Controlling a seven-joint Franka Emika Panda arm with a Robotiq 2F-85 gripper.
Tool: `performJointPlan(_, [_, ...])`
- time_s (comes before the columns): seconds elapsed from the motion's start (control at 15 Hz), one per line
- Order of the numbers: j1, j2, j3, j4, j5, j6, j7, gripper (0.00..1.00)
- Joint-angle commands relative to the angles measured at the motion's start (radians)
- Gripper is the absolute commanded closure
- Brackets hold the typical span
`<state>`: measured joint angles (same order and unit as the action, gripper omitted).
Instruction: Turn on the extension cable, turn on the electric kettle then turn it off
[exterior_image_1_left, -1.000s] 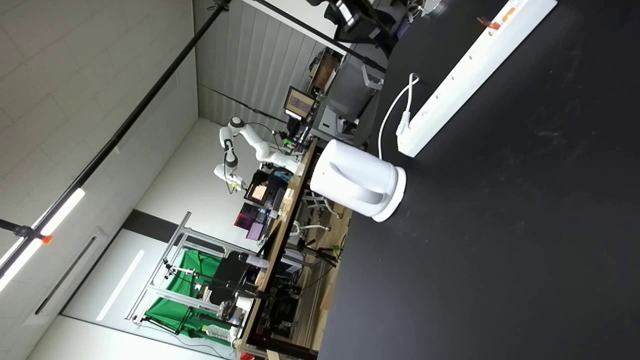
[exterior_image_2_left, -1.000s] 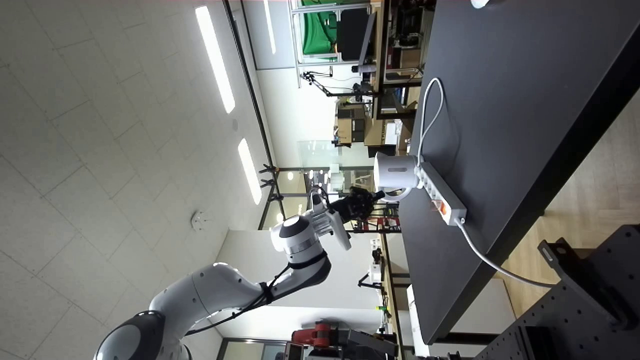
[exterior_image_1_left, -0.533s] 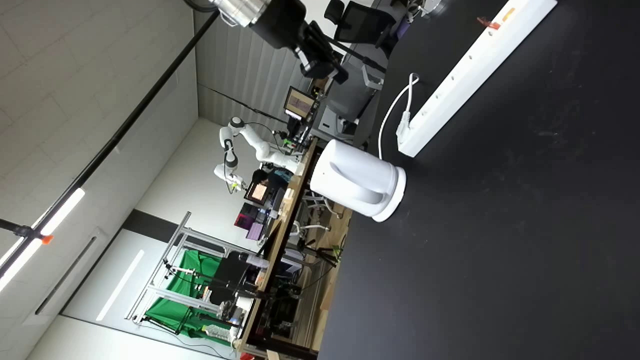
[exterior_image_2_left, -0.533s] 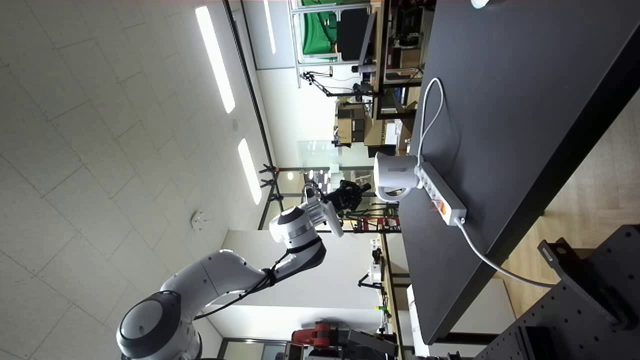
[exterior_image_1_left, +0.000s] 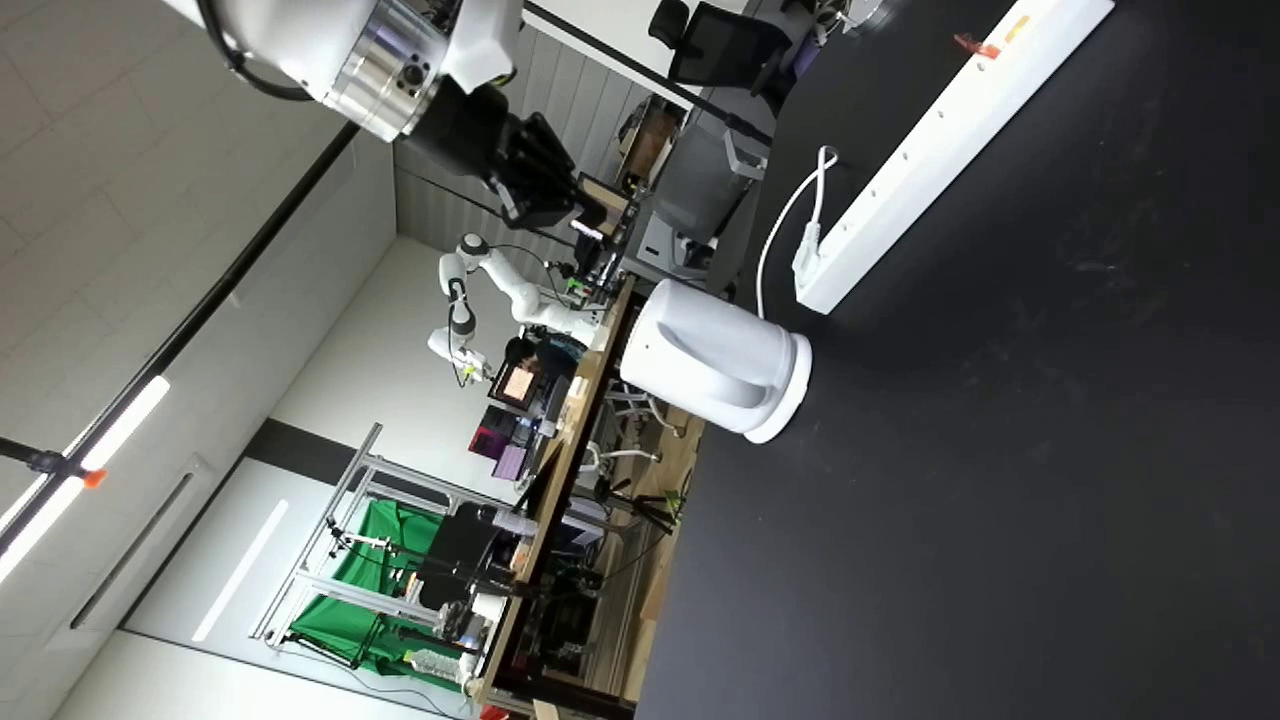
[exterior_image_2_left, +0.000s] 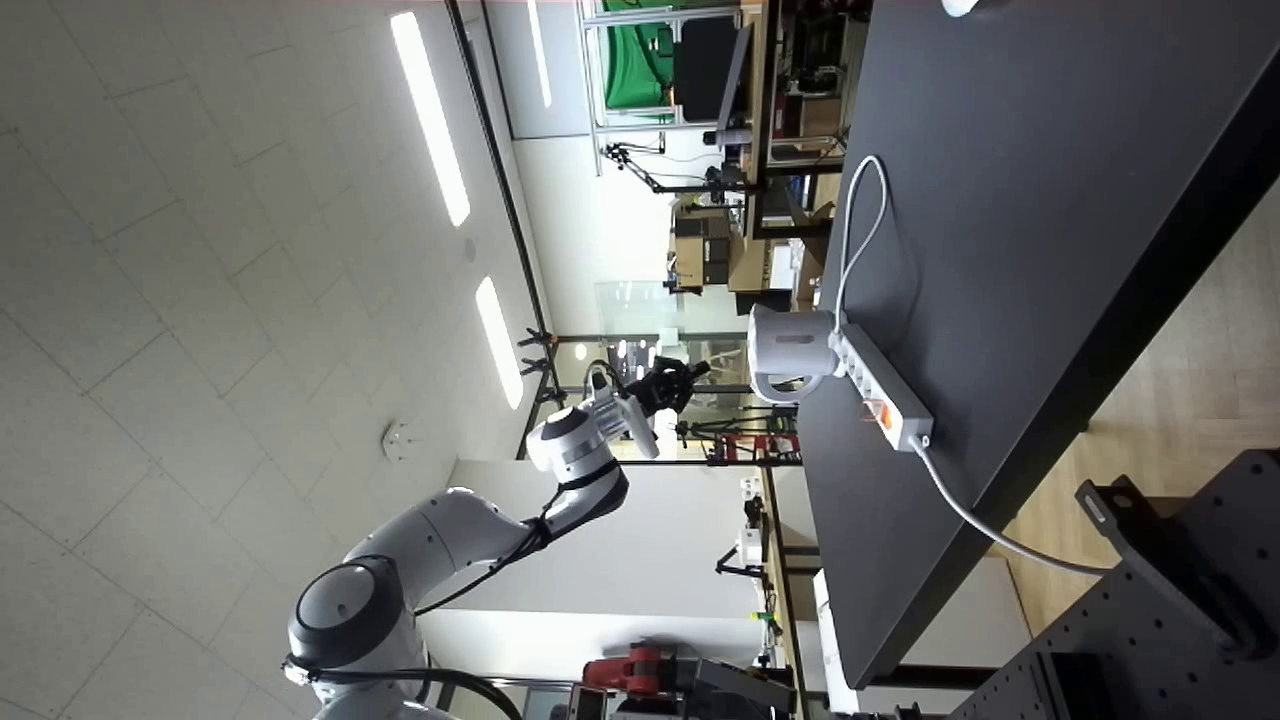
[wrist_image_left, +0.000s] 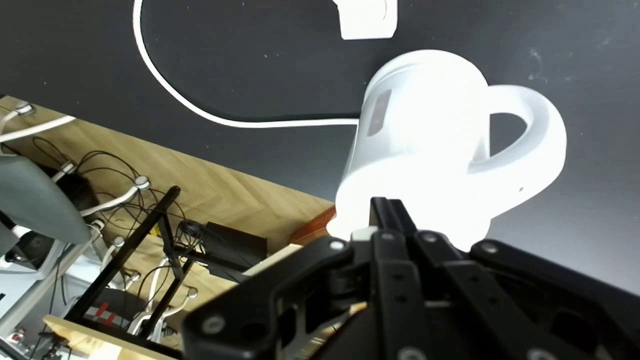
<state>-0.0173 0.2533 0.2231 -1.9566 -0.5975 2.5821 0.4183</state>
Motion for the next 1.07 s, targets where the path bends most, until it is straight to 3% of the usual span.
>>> performJointPlan(0.0, [0.13, 0.059, -0.087, 0.129, 0.074, -0.083, -0.026, 0.98])
performJointPlan(0.07, [0.15, 0.061, -0.099, 0.136, 0.095, -0.091, -0.043, 0.73])
performJointPlan(0.2, [0.176, 0.044, -0.118, 0.116, 0.129, -0.1, -0.077, 0.69])
performJointPlan(0.6, [0.166, -0.112, -0.145, -0.131, 0.173, -0.024, -0.182, 0.27])
performJointPlan(0.67, [0.159, -0.146, -0.156, -0.199, 0.166, 0.026, -0.169, 0.72])
performJointPlan(0.8, [0.152, -0.196, -0.177, -0.31, 0.147, 0.131, -0.124, 0.68])
performJointPlan(1.0, [0.139, -0.254, -0.205, -0.444, 0.094, 0.28, -0.054, 0.9])
